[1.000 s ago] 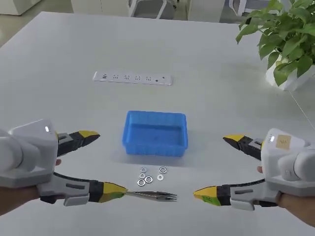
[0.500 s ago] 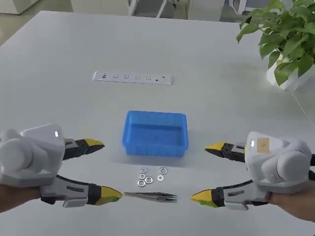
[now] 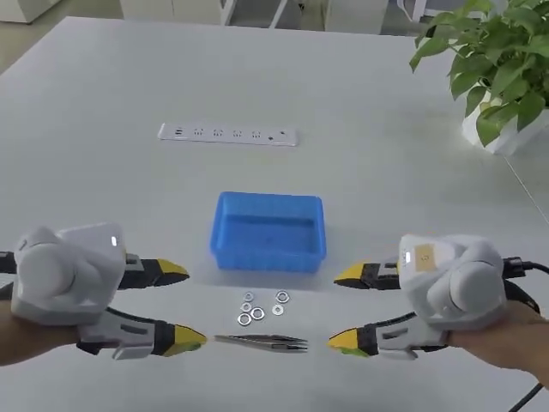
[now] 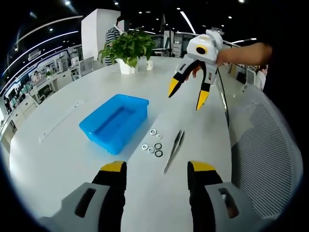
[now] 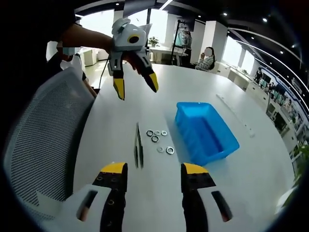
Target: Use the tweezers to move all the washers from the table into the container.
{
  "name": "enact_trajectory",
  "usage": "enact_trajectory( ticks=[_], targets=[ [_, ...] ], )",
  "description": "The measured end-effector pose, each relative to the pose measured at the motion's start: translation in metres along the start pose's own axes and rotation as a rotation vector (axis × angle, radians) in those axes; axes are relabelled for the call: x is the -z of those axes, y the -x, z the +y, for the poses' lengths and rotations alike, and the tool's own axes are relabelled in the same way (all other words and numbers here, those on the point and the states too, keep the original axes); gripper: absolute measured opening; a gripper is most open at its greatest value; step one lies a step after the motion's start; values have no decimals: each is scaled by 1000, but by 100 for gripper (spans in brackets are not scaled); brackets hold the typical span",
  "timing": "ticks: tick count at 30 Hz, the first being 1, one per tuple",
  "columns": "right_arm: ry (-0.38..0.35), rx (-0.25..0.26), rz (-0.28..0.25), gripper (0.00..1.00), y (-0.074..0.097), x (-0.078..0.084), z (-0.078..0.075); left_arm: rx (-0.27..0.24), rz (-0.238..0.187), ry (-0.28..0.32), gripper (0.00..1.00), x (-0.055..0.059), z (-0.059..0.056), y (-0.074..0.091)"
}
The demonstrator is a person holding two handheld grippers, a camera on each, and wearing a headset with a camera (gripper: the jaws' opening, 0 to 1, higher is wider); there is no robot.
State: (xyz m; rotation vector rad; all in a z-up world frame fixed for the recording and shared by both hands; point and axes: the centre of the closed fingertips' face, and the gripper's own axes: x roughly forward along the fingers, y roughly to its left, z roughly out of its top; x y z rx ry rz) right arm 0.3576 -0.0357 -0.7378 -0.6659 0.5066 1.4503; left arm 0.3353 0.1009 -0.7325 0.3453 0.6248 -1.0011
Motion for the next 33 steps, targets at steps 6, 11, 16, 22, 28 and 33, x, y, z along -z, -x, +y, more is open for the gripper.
enact_trajectory(
  ticks=[6, 11, 16, 22, 28, 33],
  targets=[
    [37, -30, 3, 35, -11, -3, 1, 19, 20, -17, 43, 7, 1, -5],
    [64, -50, 18, 28, -21, -3, 2, 43, 40, -44, 35, 10, -1, -12],
    [64, -94, 21, 26, -34, -6, 8, 78, 61, -69, 30, 12, -2, -22],
    [82, -144, 48, 24, -49, -4, 19, 128, 102, -117, 25, 15, -6, -33],
    [86, -176, 70, 22, -60, 1, 27, 176, 149, -157, 21, 21, -14, -42],
    [81, -192, 87, 20, -66, 6, 31, 210, 169, -174, 16, 25, -19, -47]
  ],
)
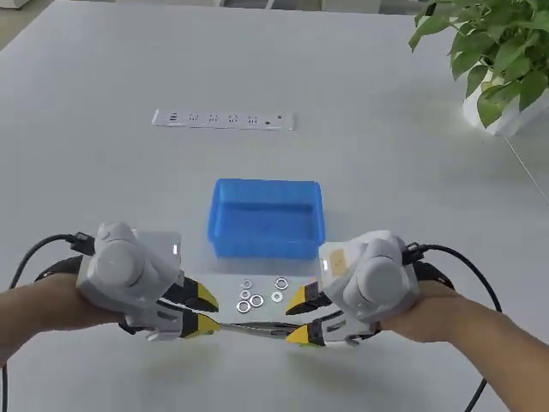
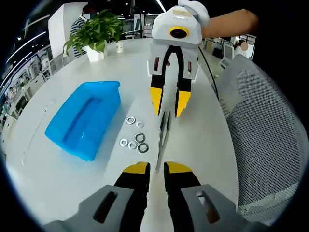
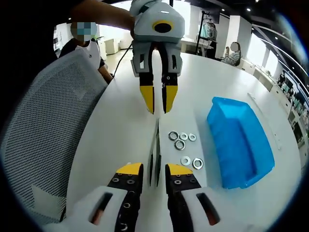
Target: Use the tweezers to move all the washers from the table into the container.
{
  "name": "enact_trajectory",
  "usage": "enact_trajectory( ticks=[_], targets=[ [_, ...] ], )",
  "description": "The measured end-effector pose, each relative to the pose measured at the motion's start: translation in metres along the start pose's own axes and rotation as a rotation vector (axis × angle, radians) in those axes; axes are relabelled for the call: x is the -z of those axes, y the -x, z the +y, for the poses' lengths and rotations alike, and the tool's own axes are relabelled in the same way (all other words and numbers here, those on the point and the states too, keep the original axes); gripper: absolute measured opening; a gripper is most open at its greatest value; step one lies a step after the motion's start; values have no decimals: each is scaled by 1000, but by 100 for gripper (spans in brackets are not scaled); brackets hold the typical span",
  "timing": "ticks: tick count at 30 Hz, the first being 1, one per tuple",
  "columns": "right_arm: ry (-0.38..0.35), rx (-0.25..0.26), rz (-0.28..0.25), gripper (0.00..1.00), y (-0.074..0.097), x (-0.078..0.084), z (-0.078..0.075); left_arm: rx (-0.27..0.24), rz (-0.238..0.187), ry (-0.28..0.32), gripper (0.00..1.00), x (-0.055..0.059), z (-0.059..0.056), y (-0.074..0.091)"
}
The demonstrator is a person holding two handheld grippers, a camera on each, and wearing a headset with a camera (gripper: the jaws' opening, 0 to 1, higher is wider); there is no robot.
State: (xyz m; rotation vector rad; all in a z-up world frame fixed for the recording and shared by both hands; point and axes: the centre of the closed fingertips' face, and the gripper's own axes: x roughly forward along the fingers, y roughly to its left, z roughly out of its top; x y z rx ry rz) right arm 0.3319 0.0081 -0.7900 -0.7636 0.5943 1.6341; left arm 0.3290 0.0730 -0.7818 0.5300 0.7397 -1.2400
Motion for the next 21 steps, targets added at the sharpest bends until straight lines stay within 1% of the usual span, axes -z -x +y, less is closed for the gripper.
enact_trajectory(
  ticks=[3, 5, 8, 9, 10, 13, 15, 21],
  targets=[
    [-12, -14, 7, 16, -5, 3, 3, 18, 14, -10, 14, 2, -2, -4],
    [-4, -9, 18, 16, -8, 5, 3, 27, 25, -19, 13, 3, -3, -7],
    [-11, -1, 8, 15, -8, 3, 0, 25, 35, -25, 12, 5, -1, -10],
    [-10, 2, 11, 14, -9, 4, -1, 28, 35, -24, 12, 5, -1, -10],
    [-2, 9, 28, 13, -10, 6, -3, 32, 40, -24, 11, 6, -1, -12],
    [11, 3, 38, 13, -11, 7, -2, 40, 63, -37, 9, 11, -1, -15],
    [16, 5, 38, 12, -12, 7, -2, 43, 70, -42, 7, 13, -1, -17],
    [24, 7, 49, 12, -14, 8, -3, 52, 65, -44, 7, 14, -1, -18]
  ],
)
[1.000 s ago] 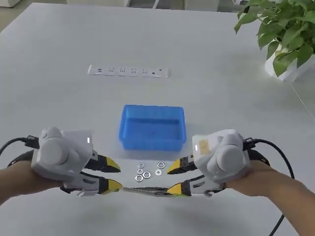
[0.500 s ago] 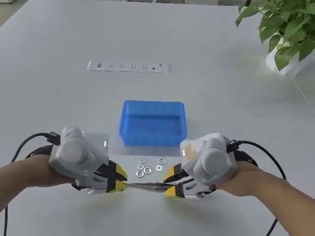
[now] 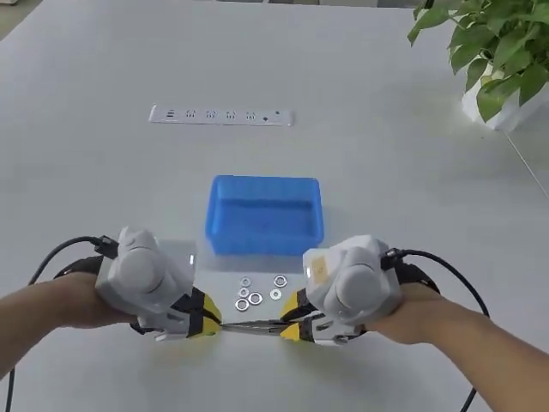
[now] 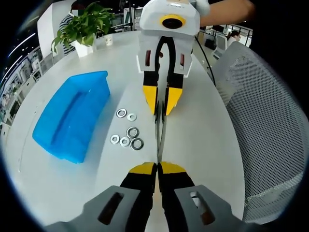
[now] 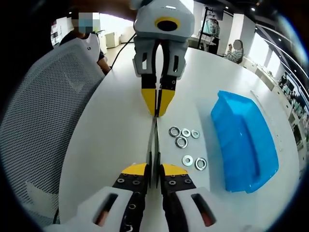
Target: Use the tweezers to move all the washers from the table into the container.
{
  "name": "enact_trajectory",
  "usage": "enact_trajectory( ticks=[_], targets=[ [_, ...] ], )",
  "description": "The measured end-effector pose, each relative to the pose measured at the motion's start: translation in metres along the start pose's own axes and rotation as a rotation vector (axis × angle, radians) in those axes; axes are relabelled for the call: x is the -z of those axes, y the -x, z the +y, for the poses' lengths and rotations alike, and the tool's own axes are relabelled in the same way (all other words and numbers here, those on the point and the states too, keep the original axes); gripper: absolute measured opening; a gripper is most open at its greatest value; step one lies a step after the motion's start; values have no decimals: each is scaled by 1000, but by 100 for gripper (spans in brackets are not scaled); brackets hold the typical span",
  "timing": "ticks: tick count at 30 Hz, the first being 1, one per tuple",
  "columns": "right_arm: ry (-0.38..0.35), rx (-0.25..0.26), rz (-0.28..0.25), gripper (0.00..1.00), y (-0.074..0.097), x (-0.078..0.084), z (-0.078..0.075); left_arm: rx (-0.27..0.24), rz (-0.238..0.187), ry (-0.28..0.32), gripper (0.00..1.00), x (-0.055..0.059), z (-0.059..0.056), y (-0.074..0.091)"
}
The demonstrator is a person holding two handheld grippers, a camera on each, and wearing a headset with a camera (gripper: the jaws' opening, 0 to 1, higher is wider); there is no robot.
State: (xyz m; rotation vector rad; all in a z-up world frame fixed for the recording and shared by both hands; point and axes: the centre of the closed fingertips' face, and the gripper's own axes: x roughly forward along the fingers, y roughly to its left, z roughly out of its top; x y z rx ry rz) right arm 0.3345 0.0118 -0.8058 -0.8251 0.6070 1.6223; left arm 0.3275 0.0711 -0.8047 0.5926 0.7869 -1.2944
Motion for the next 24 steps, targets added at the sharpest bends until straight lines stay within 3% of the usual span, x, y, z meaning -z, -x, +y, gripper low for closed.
enact_trajectory(
  ticks=[13, 18, 21, 24],
  targets=[
    [-9, 4, -3, 12, 1, 0, 1, -1, -6, -39, 6, -3, -3, 3],
    [-9, 3, 2, 12, 1, 0, 2, 4, -22, -28, 6, -12, -6, 11],
    [-12, -2, 2, 12, 1, 0, 3, 32, -28, -10, 5, -17, -11, 15],
    [-11, -4, 3, 12, 0, 0, 3, 21, -31, -12, 5, -21, -10, 20]
  ],
)
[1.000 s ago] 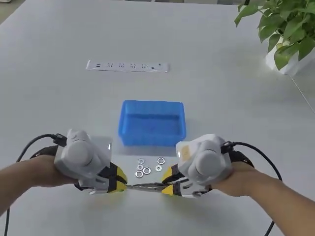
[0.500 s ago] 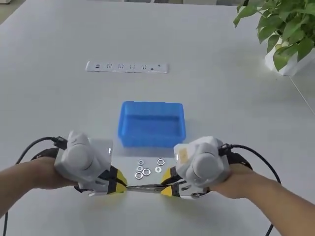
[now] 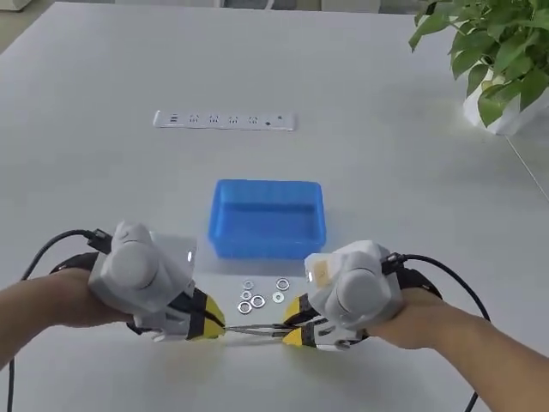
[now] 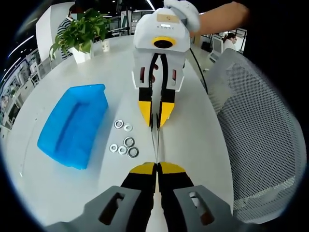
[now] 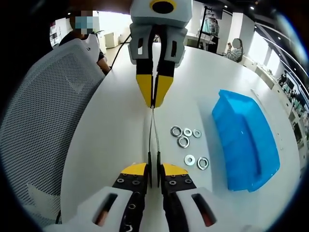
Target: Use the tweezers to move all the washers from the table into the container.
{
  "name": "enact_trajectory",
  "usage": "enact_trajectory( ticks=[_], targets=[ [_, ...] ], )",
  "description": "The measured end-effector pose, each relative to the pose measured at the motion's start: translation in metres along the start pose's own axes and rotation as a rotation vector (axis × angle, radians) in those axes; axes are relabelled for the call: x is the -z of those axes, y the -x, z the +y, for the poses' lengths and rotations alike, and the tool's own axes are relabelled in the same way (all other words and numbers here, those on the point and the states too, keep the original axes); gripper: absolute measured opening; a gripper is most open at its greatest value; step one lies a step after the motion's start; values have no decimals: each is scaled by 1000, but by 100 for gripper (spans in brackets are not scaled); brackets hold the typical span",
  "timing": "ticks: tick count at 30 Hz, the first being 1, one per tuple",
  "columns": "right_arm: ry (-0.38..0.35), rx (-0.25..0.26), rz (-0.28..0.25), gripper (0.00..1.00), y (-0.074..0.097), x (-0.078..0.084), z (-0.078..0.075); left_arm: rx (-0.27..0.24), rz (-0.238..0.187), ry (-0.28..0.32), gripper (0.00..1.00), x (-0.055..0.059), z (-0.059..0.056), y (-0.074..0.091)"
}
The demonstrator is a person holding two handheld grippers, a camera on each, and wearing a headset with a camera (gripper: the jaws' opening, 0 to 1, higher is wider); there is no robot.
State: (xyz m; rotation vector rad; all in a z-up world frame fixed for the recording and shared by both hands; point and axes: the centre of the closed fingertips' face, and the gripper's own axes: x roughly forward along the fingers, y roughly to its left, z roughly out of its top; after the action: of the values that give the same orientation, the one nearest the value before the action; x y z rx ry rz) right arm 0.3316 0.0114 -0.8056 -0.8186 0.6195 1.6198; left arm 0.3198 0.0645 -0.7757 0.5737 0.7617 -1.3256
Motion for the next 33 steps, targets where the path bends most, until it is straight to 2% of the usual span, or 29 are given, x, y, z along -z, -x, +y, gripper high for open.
enact_trajectory(
  ticks=[14, 21, 30, 33],
  targets=[
    [0, 8, 12, 10, 0, -1, -2, -37, -37, -24, 5, -30, 1, 15],
    [-7, 19, 6, 9, 4, -4, -2, -47, -73, -48, 5, -51, 2, 24],
    [-21, 44, -34, 9, 9, -18, -7, -58, -97, -99, 5, -72, 3, 39],
    [-24, 48, -47, 9, 8, -23, -7, -52, -123, -94, 5, -80, 4, 41]
  ],
)
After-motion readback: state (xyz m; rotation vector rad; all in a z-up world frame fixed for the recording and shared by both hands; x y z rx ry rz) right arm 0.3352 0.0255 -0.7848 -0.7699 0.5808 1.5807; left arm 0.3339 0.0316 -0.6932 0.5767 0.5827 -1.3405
